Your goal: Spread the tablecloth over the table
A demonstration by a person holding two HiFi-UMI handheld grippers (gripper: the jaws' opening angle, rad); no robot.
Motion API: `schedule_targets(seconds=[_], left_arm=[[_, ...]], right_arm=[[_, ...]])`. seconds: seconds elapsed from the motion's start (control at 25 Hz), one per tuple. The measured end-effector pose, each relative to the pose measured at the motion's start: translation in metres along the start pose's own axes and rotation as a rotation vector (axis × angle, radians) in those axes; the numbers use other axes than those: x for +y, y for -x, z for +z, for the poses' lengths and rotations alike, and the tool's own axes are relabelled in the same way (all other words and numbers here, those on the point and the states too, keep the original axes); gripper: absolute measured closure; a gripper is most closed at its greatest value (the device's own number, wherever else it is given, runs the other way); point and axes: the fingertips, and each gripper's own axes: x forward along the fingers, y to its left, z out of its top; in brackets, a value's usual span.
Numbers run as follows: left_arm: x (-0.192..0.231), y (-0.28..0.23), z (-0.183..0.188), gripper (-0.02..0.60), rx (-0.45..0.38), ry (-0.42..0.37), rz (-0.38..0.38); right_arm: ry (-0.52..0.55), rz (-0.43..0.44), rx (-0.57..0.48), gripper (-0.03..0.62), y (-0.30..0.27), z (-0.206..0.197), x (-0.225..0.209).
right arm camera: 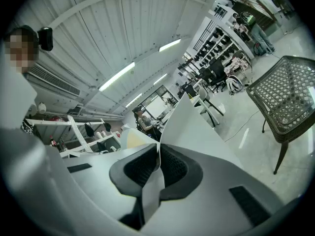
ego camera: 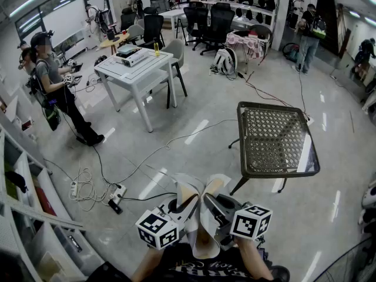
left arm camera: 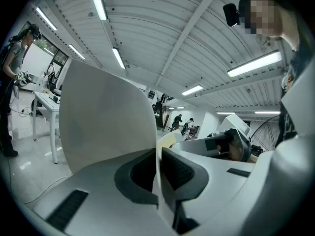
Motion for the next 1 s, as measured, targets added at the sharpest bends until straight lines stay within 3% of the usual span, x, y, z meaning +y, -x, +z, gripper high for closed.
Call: schedule_targets(seconds=[0.64,1.0], left_arm=[[0.019,-0.015,0.001,0.546,0.012,0.005,-0.007],[0.022,-0.028,-0.002,0.546,0.011,0.028,0.002]], right_arm=[[-0.007,-0.026,0.010,0.563,-0.017,0.008,-0.016],[0.052,-0.061,0.067,0.565,-0.021,0.019,-0.035]])
